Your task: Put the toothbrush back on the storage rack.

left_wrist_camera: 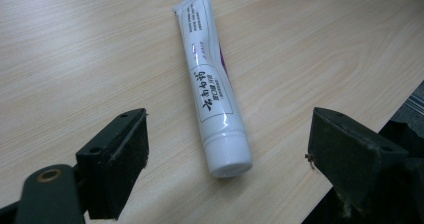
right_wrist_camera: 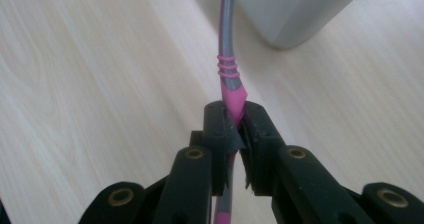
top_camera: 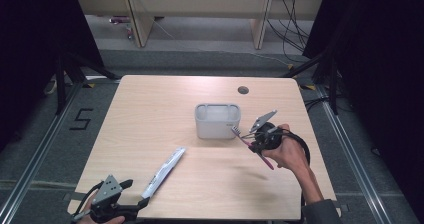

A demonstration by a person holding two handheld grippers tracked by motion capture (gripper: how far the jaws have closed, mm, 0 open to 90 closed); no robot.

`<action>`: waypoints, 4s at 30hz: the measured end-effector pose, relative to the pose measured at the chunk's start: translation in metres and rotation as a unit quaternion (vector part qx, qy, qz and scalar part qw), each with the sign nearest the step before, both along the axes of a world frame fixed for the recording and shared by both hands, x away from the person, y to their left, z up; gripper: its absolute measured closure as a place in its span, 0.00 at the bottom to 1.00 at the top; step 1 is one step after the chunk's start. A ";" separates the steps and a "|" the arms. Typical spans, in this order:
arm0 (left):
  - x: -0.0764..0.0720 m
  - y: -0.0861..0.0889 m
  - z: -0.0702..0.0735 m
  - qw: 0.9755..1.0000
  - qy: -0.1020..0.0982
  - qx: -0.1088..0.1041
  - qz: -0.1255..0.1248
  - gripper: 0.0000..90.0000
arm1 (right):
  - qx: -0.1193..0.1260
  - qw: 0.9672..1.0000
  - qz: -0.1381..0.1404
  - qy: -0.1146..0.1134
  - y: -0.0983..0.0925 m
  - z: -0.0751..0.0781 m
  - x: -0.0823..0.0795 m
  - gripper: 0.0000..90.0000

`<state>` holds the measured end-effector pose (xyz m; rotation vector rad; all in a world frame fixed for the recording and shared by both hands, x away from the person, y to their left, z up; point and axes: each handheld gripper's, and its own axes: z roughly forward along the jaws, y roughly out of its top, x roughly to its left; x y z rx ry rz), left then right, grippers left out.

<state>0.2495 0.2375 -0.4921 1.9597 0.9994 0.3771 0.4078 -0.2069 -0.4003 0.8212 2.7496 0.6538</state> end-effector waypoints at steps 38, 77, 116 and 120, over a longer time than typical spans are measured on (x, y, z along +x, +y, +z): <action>0.000 0.000 0.000 1.000 -0.005 -0.005 -0.001 0.18 | 0.172 0.978 -0.047 -0.105 -0.005 0.036 0.011 0.91; 0.000 -0.001 0.001 1.000 -0.005 -0.006 -0.004 0.18 | 0.322 0.919 -0.123 -0.190 0.015 0.049 0.052 0.91; -0.001 -0.001 0.002 1.000 -0.006 -0.004 -0.008 0.18 | 0.299 0.922 -0.177 -0.170 0.036 0.017 0.092 0.91; -0.001 -0.002 0.001 1.000 -0.007 -0.006 -0.009 0.18 | 0.299 0.924 -0.176 -0.163 0.035 0.013 0.093 0.91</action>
